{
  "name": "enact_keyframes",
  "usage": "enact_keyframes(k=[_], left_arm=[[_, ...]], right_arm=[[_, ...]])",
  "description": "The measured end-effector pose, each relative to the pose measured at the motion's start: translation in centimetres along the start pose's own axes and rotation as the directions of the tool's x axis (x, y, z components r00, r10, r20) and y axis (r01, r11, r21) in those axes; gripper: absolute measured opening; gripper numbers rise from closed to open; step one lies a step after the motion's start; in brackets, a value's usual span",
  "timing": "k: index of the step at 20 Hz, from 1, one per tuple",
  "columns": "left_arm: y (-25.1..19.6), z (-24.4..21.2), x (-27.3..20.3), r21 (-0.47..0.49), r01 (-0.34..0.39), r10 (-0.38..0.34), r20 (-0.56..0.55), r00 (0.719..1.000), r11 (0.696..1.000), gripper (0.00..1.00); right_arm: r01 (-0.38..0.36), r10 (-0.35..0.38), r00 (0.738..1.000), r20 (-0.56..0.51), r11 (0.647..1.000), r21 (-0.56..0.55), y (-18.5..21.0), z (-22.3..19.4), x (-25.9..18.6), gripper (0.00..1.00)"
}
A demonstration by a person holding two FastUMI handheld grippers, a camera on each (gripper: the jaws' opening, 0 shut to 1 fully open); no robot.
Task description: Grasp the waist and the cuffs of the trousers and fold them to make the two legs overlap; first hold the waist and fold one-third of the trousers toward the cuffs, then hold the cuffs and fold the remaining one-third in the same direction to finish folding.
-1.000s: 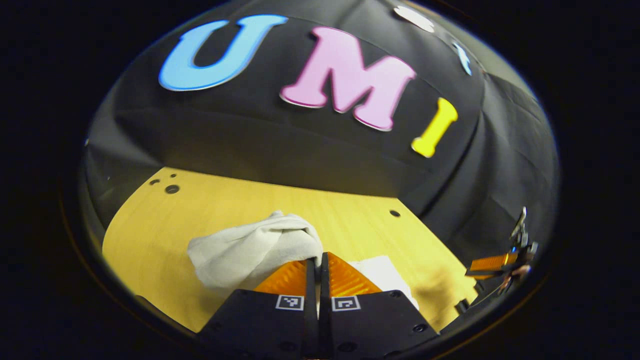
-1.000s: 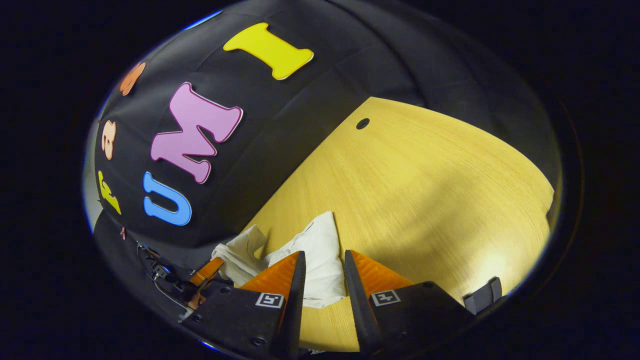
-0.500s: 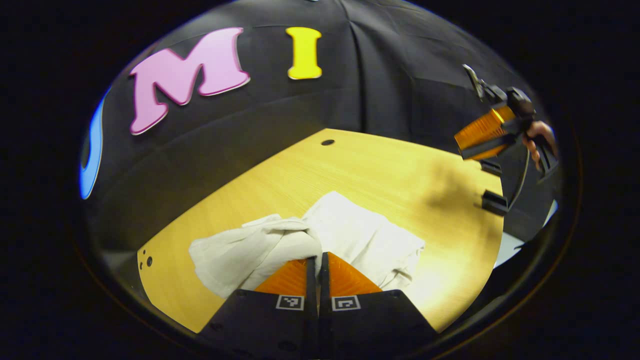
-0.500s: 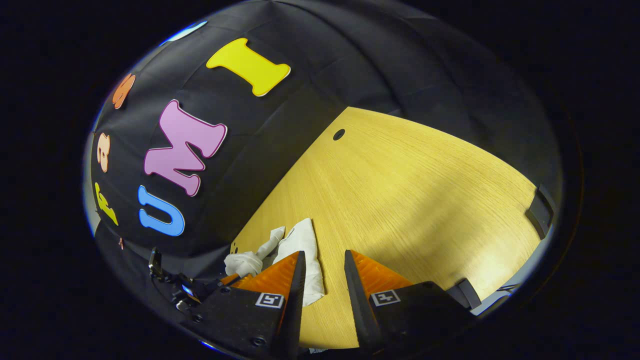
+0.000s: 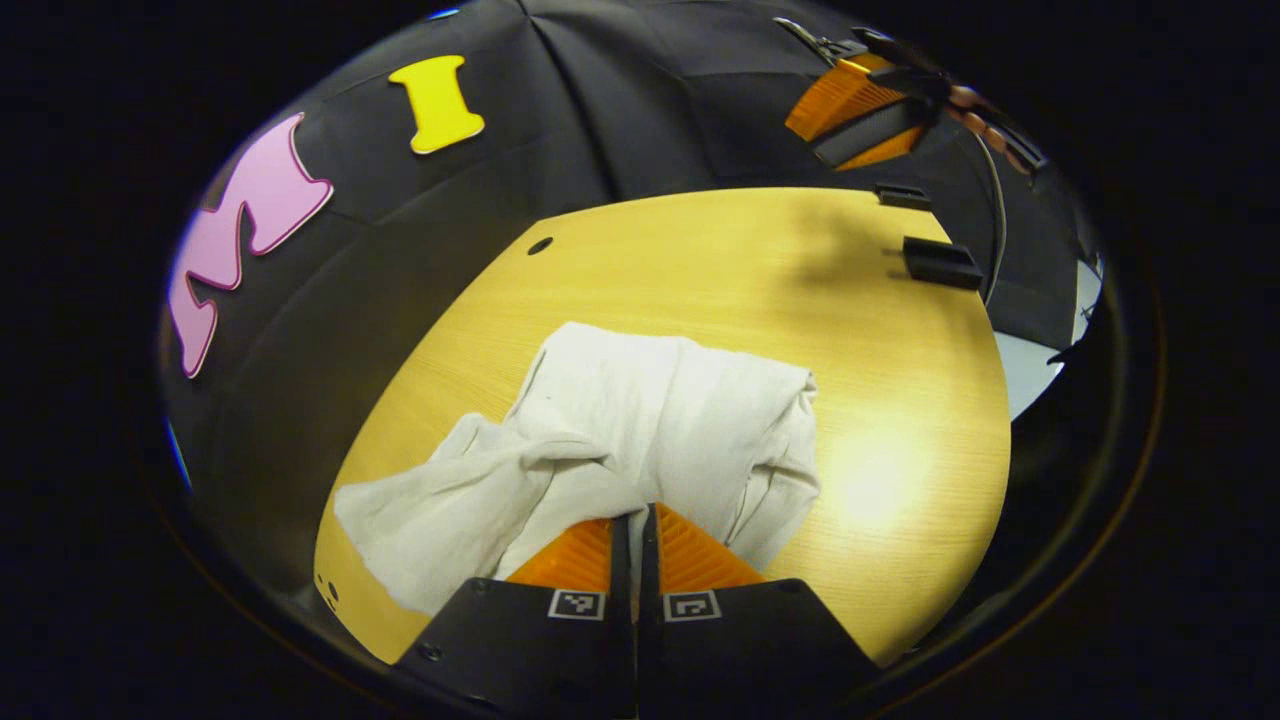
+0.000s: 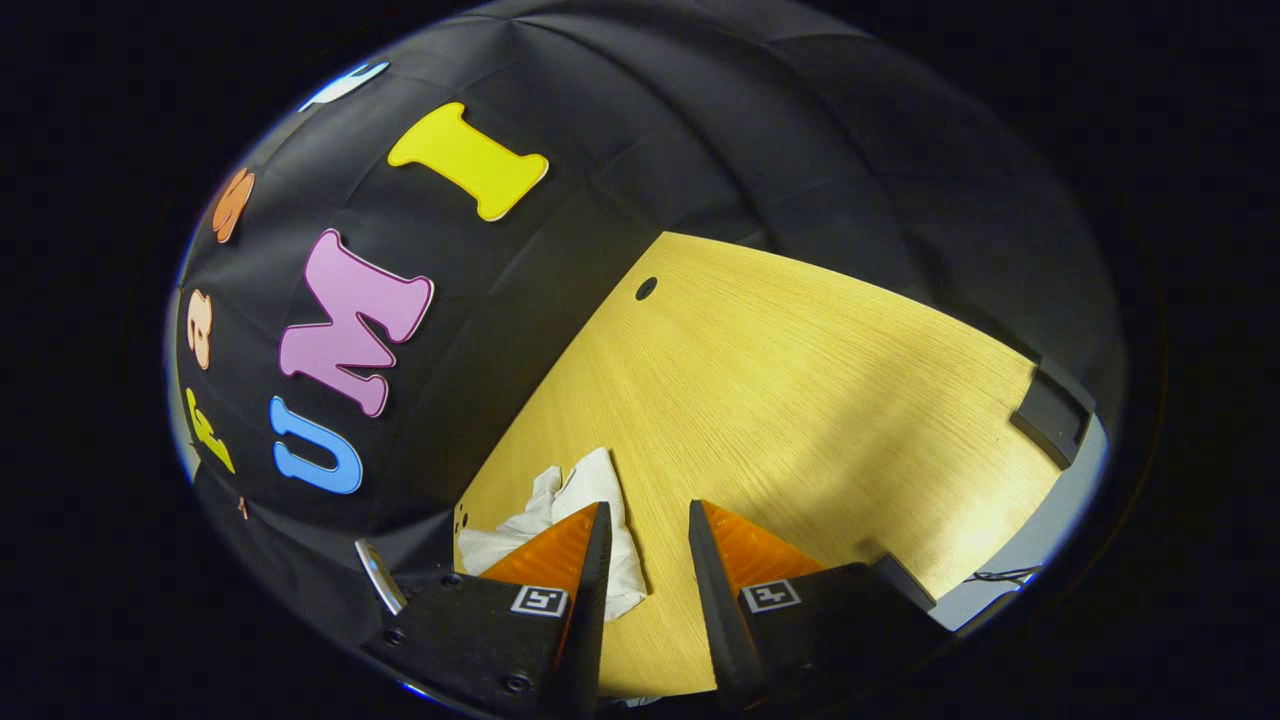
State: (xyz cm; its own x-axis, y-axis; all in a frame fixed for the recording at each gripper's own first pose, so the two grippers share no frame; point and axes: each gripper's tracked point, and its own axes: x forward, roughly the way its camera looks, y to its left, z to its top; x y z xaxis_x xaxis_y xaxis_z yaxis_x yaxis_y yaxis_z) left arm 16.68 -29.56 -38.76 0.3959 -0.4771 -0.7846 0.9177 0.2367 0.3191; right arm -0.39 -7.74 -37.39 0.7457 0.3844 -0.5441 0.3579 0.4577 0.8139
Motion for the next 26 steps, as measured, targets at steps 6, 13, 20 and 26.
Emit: enact_keyframes(k=[6, 13, 20, 26], left_arm=[[-1.2, 0.1, -0.2, 0.038, 0.026, -0.027, 0.028, 0.999, 0.999, 0.54], [0.0, 0.9, -4.2, -0.088, 0.008, 0.001, 0.099, 0.995, 0.996, 0.97], [5.7, -1.2, -11.7, -0.435, -0.078, 0.153, 0.141, 0.978, 0.897, 0.97], [9.4, -4.9, -18.9, -0.72, -0.115, 0.302, 0.135, 0.944, 0.684, 0.97]], right_arm=[[-0.004, 0.004, 1.0, -0.01, 1.0, 0.022, 1.0, -0.9, 0.4, 0.48], [-0.026, 0.027, 0.999, -0.04, 0.999, 0.027, 4.4, -3.3, 1.2, 0.48], [-0.061, 0.059, 0.997, -0.058, 0.998, -0.027, 8.5, -6.3, 2.0, 0.51], [-0.103, 0.096, 0.99, -0.103, 0.992, -0.07, 12.9, -8.4, 3.0, 0.51]])
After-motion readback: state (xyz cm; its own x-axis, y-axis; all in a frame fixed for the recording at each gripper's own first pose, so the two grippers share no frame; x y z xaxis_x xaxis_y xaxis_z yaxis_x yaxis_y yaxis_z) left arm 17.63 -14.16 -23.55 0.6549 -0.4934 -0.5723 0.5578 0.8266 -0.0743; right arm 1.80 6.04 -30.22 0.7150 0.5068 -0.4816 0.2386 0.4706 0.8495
